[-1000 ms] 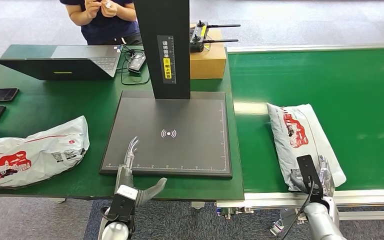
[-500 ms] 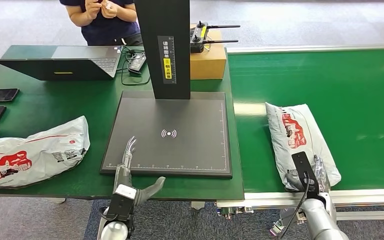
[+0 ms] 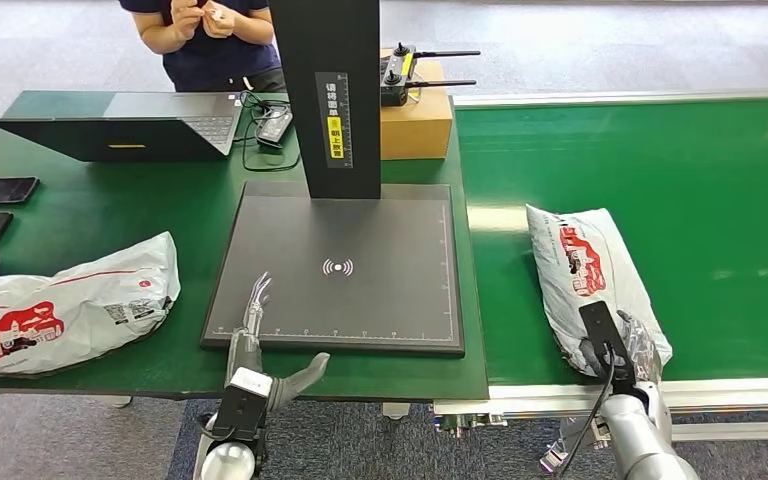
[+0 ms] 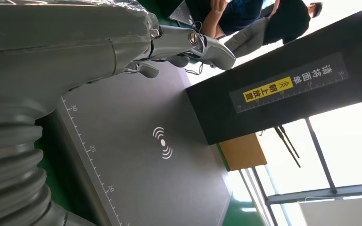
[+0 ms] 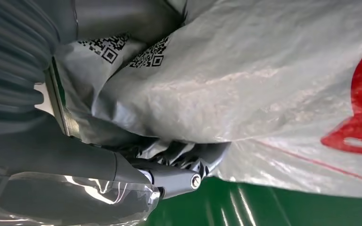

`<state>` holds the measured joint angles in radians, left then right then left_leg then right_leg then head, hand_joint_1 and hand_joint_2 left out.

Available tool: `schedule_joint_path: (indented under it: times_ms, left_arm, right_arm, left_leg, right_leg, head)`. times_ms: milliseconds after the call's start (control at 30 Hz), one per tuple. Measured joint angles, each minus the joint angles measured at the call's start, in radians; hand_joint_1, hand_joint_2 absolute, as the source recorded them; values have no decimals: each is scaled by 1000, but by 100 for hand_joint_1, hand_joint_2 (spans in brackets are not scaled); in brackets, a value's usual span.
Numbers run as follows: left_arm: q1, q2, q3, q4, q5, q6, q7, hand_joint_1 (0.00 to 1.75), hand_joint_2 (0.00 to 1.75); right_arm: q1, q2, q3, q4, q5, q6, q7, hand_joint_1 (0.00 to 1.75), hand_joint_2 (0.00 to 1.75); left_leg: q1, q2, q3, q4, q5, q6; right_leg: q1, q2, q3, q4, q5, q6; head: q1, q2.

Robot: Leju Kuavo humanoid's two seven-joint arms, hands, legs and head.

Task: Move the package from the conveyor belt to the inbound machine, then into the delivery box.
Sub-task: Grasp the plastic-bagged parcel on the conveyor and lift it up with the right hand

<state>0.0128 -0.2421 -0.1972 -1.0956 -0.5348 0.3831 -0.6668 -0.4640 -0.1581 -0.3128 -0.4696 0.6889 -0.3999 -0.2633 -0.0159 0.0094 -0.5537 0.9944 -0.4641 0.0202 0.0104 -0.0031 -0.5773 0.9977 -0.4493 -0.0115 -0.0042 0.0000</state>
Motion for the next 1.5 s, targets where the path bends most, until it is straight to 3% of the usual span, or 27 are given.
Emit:
schedule_joint_path:
  times_ms: [300, 467, 767, 1000, 1233, 1500]
  left_arm:
    - [0, 0, 0, 0, 0, -1, 0, 0, 175]
    - [0, 0, 0, 0, 0, -1, 0, 0, 175]
    - [0, -3, -1, 0, -5, -2, 12, 0, 175]
    - [0, -4, -1, 0, -9, 5, 18, 0, 175]
    - [0, -5, 1, 6, -4, 5, -3, 0, 175]
    - [-2, -5, 3, 17, 6, 6, -22, 0, 175]
  right_arm:
    - [-15, 0, 0, 0, 2, -1, 0, 140, 175]
    - [-15, 0, 0, 2, 2, 1, 0, 156, 175]
    - [-15, 1, 0, 6, 17, -3, -5, 165, 175]
    - [-3, 18, 0, -9, 54, -91, -63, 171, 175]
    - [76, 67, 47, -190, 95, -242, -121, 171, 175]
    - [218, 116, 187, -532, 152, -289, -139, 171, 175]
  left_leg:
    - [0, 0, 0, 0, 0, 0]
    - [0, 0, 0, 0, 0, 0]
    - [0, 0, 0, 0, 0, 0]
    - [0, -1, -1, 0, 0, 0]
    - [0, -1, -2, -1, 0, 0]
    - [0, 0, -3, -2, 0, -1]
  right_leg:
    - [0, 0, 0, 0, 0, 0]
    - [0, 0, 0, 0, 0, 0]
    - [0, -1, 0, 0, -1, 0]
    - [0, -1, -1, 0, -1, 0]
    - [0, -1, -2, 0, -1, -1]
    - [0, -1, -4, 0, -1, -2]
  head:
    - [0, 0]
    - [0, 0]
    - [0, 0]
    - [0, 0]
    - [0, 0]
    - [0, 0]
